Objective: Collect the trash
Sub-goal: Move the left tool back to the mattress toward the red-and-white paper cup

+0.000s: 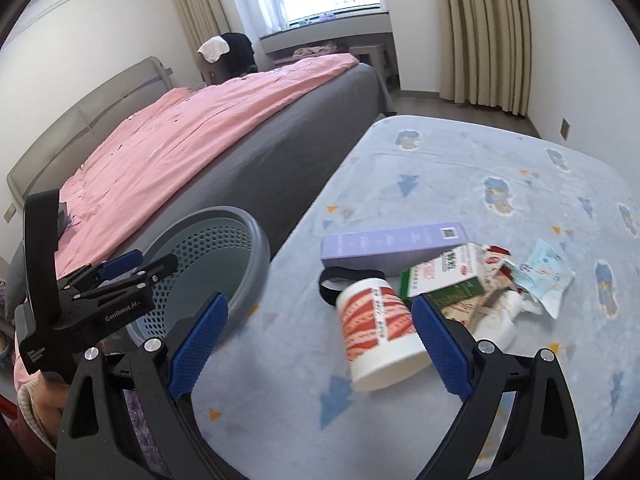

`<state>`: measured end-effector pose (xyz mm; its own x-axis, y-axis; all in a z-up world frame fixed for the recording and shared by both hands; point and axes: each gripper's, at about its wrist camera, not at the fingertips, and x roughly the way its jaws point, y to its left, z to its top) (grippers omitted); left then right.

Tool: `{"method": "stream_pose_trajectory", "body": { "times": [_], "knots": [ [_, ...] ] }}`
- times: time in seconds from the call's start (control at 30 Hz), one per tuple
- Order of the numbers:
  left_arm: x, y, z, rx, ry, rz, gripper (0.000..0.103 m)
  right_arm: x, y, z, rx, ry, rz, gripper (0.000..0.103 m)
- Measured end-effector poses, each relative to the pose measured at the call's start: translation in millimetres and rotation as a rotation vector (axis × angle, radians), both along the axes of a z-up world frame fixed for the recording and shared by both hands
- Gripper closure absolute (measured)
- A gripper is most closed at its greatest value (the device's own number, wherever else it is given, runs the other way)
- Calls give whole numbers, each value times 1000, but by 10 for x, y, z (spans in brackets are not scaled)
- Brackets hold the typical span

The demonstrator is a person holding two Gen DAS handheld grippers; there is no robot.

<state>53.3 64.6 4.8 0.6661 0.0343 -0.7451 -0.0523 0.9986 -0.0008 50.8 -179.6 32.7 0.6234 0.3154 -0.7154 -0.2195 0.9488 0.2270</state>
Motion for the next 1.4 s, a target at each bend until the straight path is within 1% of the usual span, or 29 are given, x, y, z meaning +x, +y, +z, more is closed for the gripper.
{"method": "stream_pose_trajectory", "body": {
  "times": [0.2, 0.33, 0.4, 0.47, 0.6, 0.8, 0.93, 1.03, 1.13, 1.4],
  "knots": [
    [-20, -273, 21, -33, -3, -70, 41, -254, -546, 31, -18, -8, -137, 12],
    [-13, -443, 20, -24, 6, -134, 41, -346, -831, -39, -10, 3, -229, 12],
    [-27, -493, 37, -18, 1, -161, 41, -416, -963, -64, -2, -6, -267, 12],
    [-40, -549, 40, 4, -1, -183, 41, -499, -1065, -92, 4, -18, -304, 12],
    [-54, -638, 30, 0, 6, -212, 41, -590, -1235, -181, 3, -4, -358, 12],
    [-116, -836, -38, 7, 9, -238, 41, -652, -1411, -307, -9, 3, -394, 12],
    [-148, -986, -124, 12, 17, -248, 41, -660, -1443, -411, -16, -3, -392, 12],
    [-183, -1100, -190, 29, 17, -253, 41, -628, -1484, -509, -5, 9, -388, 12],
    [-210, -1217, -254, 26, 31, -262, 41, -603, -1532, -574, 1, 10, -390, 12],
    [-255, -1654, -412, 28, 43, -307, 40, -549, -1755, -733, -4, 20, -433, 12]
  ]
}}
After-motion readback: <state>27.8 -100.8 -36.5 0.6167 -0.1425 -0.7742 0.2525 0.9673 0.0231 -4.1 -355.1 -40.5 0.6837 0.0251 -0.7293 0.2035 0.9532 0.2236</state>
